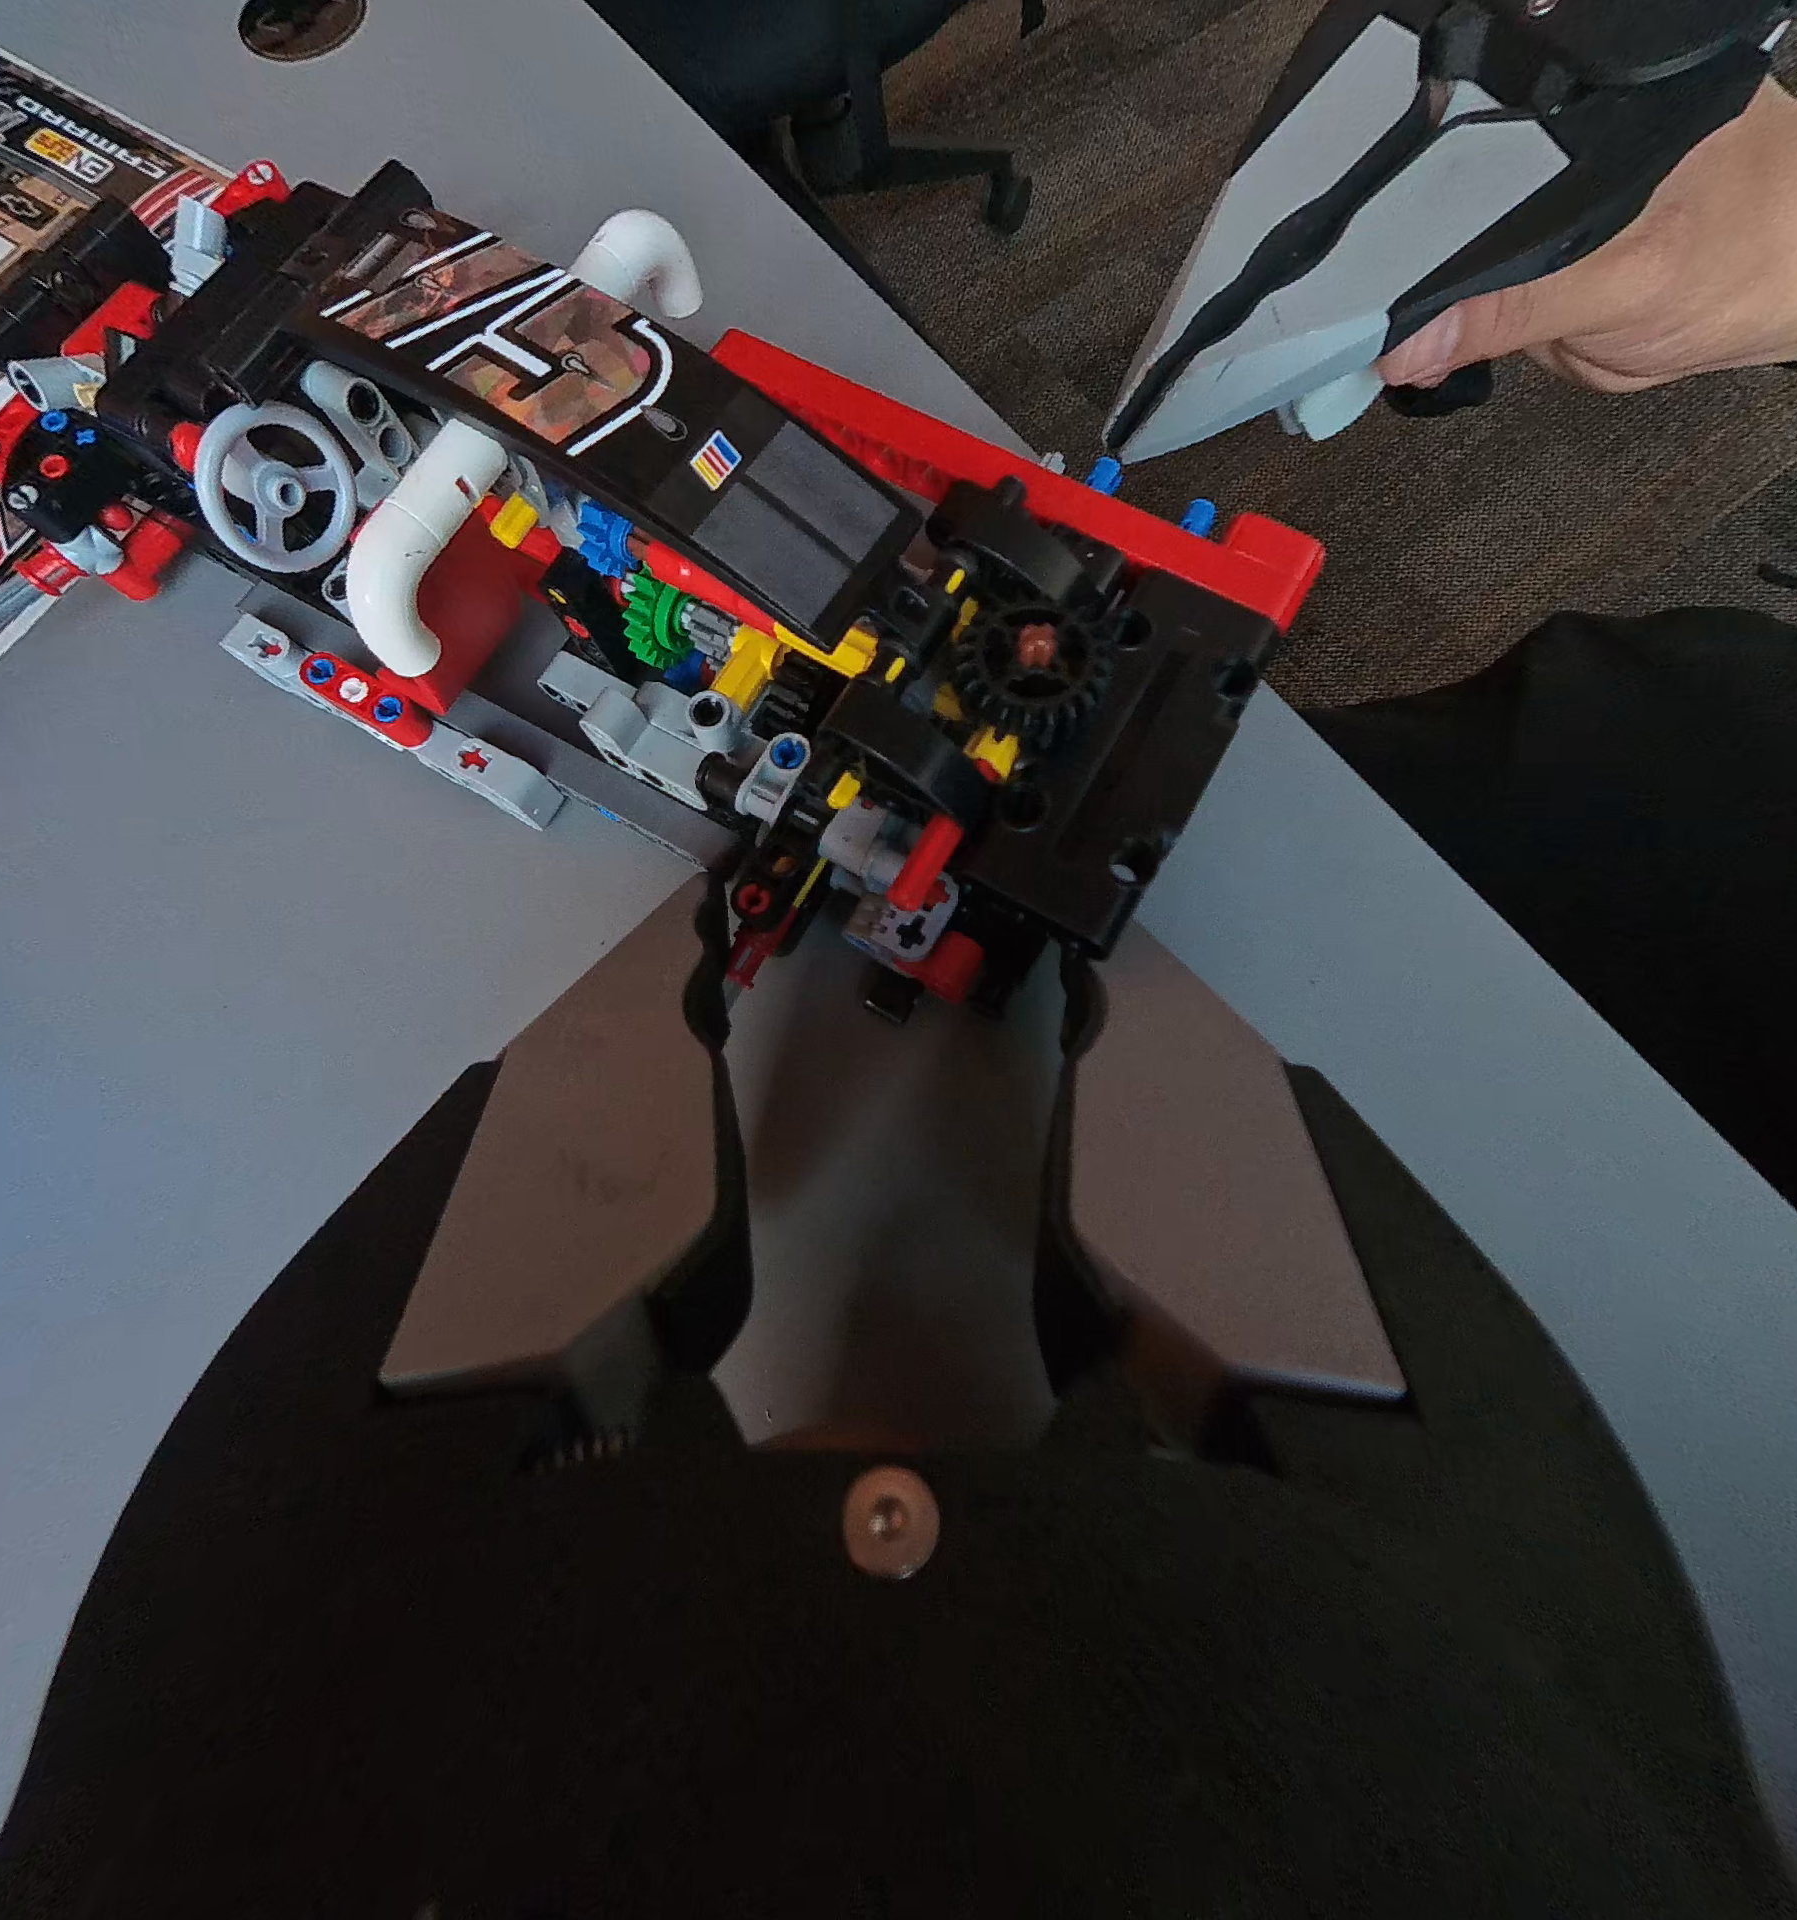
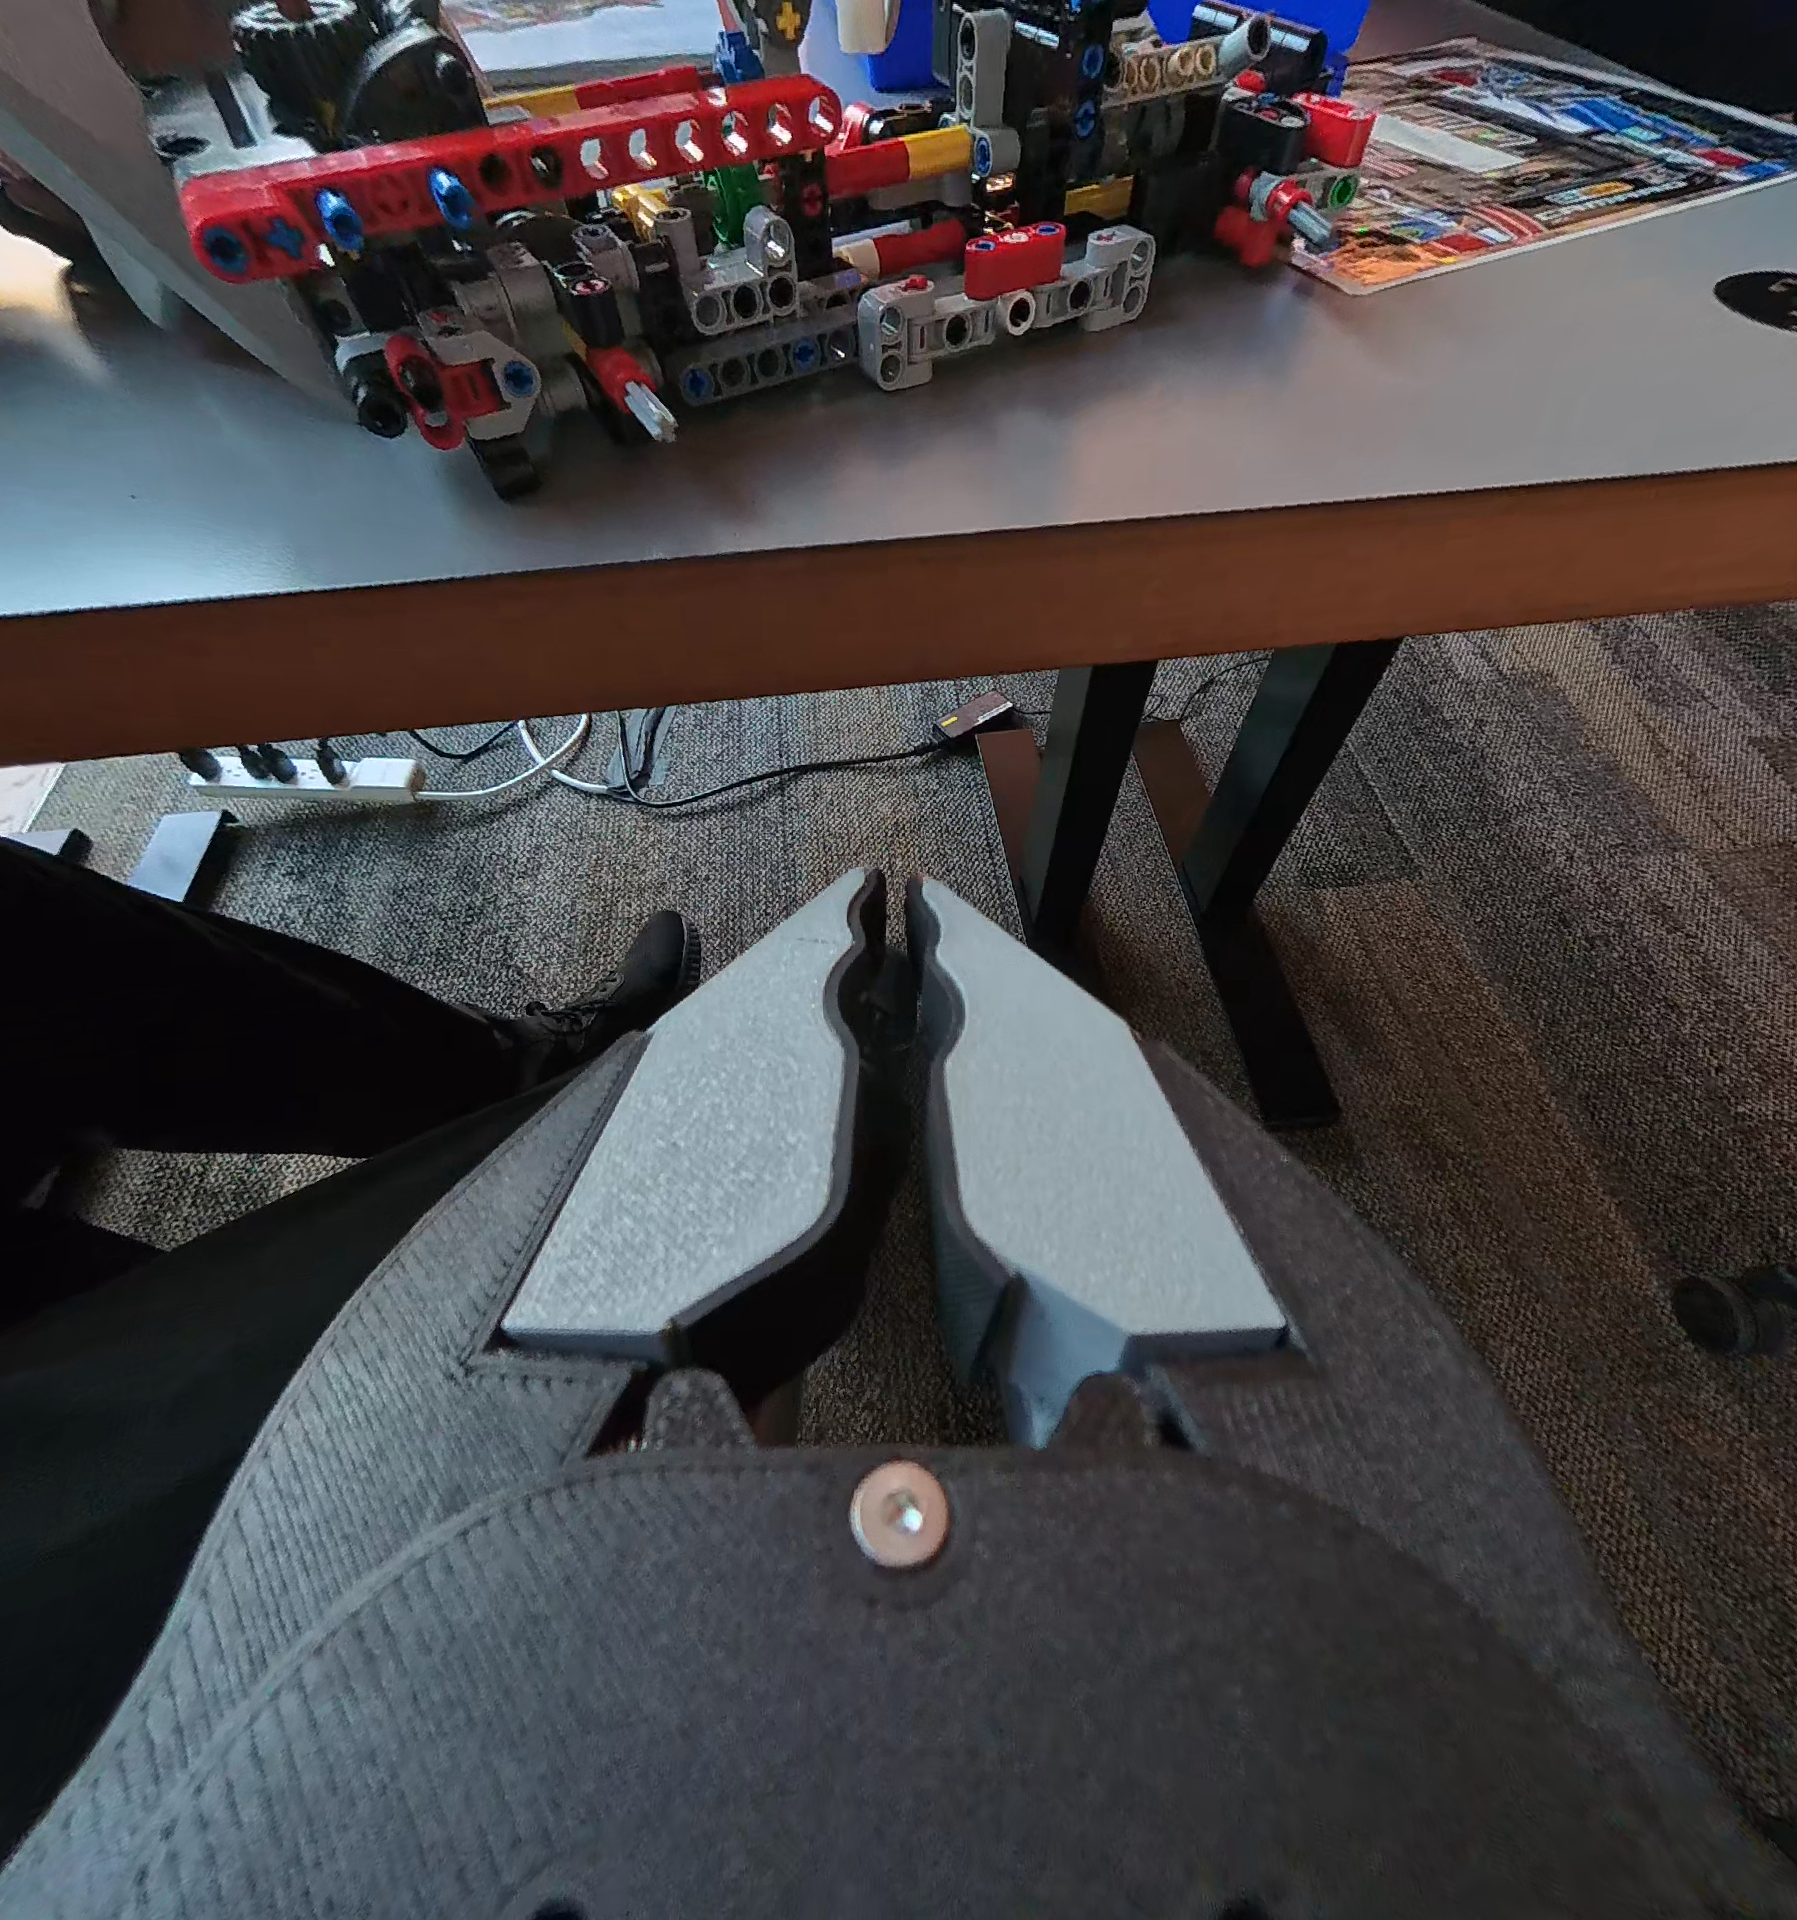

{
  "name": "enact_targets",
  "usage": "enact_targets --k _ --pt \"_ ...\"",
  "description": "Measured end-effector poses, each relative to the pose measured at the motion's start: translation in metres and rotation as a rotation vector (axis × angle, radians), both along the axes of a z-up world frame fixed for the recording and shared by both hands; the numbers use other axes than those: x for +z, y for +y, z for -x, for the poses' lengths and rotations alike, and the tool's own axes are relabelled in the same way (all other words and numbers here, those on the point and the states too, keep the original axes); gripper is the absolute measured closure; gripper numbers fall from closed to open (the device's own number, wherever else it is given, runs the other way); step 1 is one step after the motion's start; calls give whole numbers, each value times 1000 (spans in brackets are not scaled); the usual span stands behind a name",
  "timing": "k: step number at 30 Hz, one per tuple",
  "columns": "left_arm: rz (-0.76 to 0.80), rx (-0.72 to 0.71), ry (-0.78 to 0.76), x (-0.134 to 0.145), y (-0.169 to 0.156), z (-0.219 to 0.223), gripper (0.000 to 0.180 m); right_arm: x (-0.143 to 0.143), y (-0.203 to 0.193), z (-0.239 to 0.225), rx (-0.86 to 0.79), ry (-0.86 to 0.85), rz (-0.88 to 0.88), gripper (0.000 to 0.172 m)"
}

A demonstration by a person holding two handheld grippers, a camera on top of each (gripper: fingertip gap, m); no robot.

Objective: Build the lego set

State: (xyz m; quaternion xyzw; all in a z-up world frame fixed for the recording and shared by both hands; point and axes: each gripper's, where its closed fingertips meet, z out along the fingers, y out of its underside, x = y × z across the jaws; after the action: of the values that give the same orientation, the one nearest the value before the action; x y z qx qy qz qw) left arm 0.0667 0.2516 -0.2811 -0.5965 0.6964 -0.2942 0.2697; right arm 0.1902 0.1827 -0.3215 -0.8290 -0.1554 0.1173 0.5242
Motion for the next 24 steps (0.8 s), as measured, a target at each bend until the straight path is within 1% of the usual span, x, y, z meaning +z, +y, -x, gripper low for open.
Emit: enact_targets --k 11,14,16,18,21,22,24 --pt "3 12 -7 2 2 2 117 12 -2 3 18 24 -41 171" --pt "-5 67 -7 3 15 9 104 18 -3 6 32 24 -63 170" --pt "4 105 -20 8 23 17 97 24 -4 8 46 25 -82 170" --pt "3 137 -18 21 28 30 90 30 -6 11 56 33 -104 169" --pt "-39 179 -19 51 29 65 86 40 -9 12 69 44 -134 169" --pt "-60 194 -5 60 28 82 87 43 -11 14 78 48 -147 169" --pt "-81 205 84 71 19 122 96 51 -14 17 98 59 -171 170"
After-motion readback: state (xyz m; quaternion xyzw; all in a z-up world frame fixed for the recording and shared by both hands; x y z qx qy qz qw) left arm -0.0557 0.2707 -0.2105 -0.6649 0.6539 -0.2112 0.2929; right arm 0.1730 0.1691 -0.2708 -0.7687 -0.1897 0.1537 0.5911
